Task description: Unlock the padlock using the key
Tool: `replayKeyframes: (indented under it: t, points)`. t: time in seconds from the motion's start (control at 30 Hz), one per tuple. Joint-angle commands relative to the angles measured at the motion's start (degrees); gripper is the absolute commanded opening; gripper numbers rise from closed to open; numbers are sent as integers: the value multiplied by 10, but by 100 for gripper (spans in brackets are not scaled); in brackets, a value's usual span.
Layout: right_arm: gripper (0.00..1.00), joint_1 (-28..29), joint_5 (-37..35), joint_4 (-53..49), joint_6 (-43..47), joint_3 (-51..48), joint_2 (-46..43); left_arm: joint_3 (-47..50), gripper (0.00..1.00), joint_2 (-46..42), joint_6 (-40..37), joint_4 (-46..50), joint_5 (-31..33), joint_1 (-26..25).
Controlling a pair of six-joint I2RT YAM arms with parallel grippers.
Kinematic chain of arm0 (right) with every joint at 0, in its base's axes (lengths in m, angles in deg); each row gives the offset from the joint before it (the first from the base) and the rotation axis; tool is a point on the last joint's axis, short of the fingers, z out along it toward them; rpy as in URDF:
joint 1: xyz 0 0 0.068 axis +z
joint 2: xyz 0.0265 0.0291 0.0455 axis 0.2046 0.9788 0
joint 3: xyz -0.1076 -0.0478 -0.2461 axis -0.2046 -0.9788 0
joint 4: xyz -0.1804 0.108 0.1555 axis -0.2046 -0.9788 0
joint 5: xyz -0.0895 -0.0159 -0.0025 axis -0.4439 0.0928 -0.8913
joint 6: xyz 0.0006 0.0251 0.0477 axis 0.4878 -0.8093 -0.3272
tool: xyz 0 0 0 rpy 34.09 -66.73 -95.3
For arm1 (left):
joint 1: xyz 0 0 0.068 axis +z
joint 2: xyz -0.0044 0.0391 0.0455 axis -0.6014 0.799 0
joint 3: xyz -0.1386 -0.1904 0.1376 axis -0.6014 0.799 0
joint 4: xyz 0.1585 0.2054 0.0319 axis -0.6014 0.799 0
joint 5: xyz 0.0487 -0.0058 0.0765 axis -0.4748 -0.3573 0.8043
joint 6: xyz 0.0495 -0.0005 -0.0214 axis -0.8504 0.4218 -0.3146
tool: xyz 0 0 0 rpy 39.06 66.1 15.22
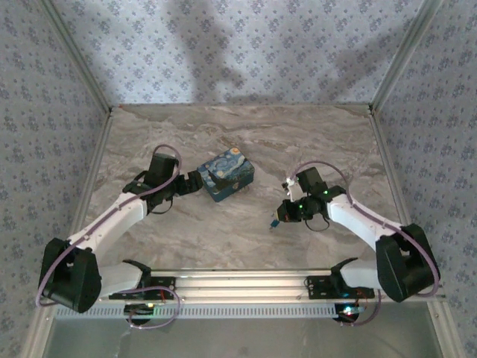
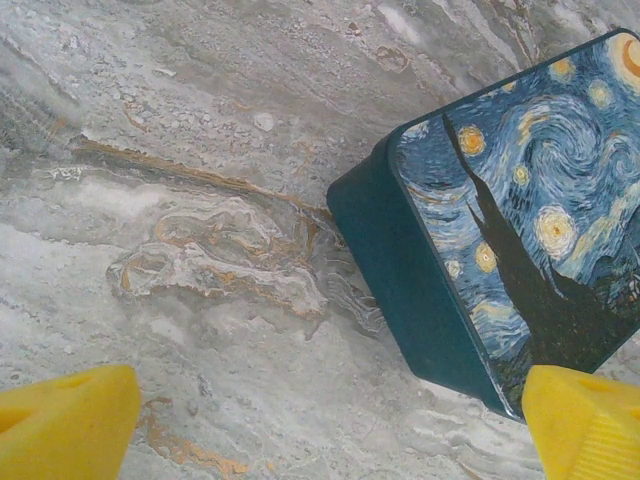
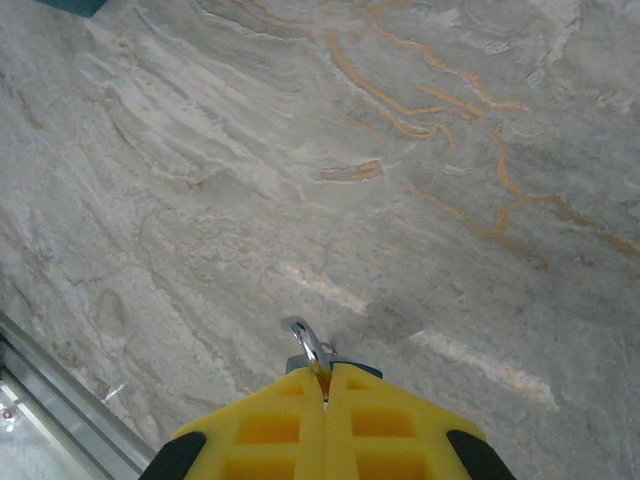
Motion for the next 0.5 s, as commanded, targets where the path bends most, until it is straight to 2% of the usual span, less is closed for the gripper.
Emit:
replayKeyframes:
  t: [0.0,0.2,0.47]
  points:
    - [0,-11,28,30,19,17,27,3,98,-10,-9,8,11,3]
    - [1,-16,23,63,28,40,96,2,98,-6,-7,7,8,3]
    - [13,-22,26,96,32,67,167,-3,98,-8,-9,11,8,3]
